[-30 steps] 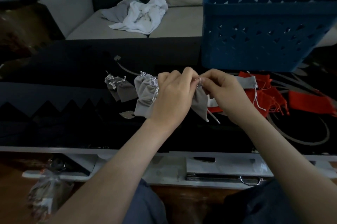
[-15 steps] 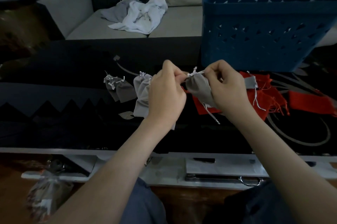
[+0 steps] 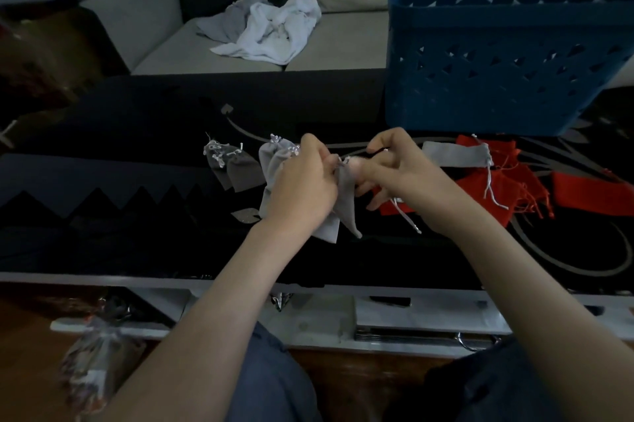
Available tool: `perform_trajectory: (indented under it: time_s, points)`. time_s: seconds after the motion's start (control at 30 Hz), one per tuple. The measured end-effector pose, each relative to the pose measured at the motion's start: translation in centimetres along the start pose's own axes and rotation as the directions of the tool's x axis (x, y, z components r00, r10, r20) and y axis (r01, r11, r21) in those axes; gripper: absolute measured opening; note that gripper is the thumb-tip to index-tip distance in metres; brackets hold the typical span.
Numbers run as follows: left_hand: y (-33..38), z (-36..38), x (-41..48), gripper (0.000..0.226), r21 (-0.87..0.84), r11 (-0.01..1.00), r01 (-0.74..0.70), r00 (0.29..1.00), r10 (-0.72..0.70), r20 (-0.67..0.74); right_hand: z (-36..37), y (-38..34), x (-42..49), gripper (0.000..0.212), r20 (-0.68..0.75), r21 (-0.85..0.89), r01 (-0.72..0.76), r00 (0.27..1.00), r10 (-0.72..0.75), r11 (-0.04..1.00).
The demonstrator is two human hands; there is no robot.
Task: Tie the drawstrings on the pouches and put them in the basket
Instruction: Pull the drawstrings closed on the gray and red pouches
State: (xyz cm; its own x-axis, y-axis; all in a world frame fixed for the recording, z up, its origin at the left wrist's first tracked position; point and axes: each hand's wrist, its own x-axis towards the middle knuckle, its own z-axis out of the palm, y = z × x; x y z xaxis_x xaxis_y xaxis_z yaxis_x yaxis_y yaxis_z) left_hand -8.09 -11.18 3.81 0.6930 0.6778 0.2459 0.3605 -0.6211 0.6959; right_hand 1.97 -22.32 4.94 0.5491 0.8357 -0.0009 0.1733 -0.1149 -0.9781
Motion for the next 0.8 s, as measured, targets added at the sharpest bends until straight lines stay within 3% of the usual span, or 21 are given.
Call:
perform_trajectory:
  time_s: [0.1,0.17,0.23,0.3,0.4,0.47,0.53,0.7,0.8]
  points:
    - [-0.5,-0.1,0.3,0.009,-0.146,0.989,0.000,1.000,0.004,0.025,0.3,0.5,0.1,0.046,0.081,-0.065,-0.037,0.996,0.042,0.997]
    - [-0.7,-0.2,0.4,0.010,-0.272,0.961,0.053,0.995,-0.029,0.092,0.4,1.0,0.4,0.042,0.068,-0.086,-0.052,0.996,0.058,0.995]
    - [-1.1,-0.6,0.5,0.018,-0.352,0.929,0.117,0.989,-0.077,0.127,0.4,1.3,0.8,0.034,-0.014,-0.217,-0.038,0.999,0.036,0.976]
    - [-1.8,-1.2,0.7,0.035,-0.318,0.925,0.209,0.974,-0.168,0.151,0.1,1.9,1.3,0.032,-0.155,-0.268,-0.058,0.988,0.016,0.962]
    - [-2.4,-1.8,0.7,0.059,-0.244,0.874,0.419,0.895,-0.352,0.275,-0.6,1.8,2.0,0.034,-0.349,-0.057,-0.113,0.933,0.086,0.992]
    - [-2.4,-1.7,0.8,0.075,-0.272,0.809,0.521,0.837,-0.420,0.352,-0.6,1.2,2.3,0.035,-0.297,0.200,-0.132,0.936,0.188,0.971]
    - [-2.3,-1.3,1.1,0.079,-0.314,0.762,0.567,0.811,-0.449,0.375,0.1,1.1,2.4,0.037,-0.195,0.330,-0.175,0.949,0.248,0.928]
    - [-1.6,-0.2,2.1,0.060,-0.532,0.687,0.494,0.862,-0.466,0.199,3.2,3.9,2.9,0.047,-0.090,0.061,-0.285,0.953,0.289,0.957]
    - [-2.2,0.2,2.0,0.051,-0.321,0.842,0.433,0.895,-0.358,0.267,4.1,5.0,3.2,0.041,-0.131,-0.145,-0.193,0.976,0.175,0.970]
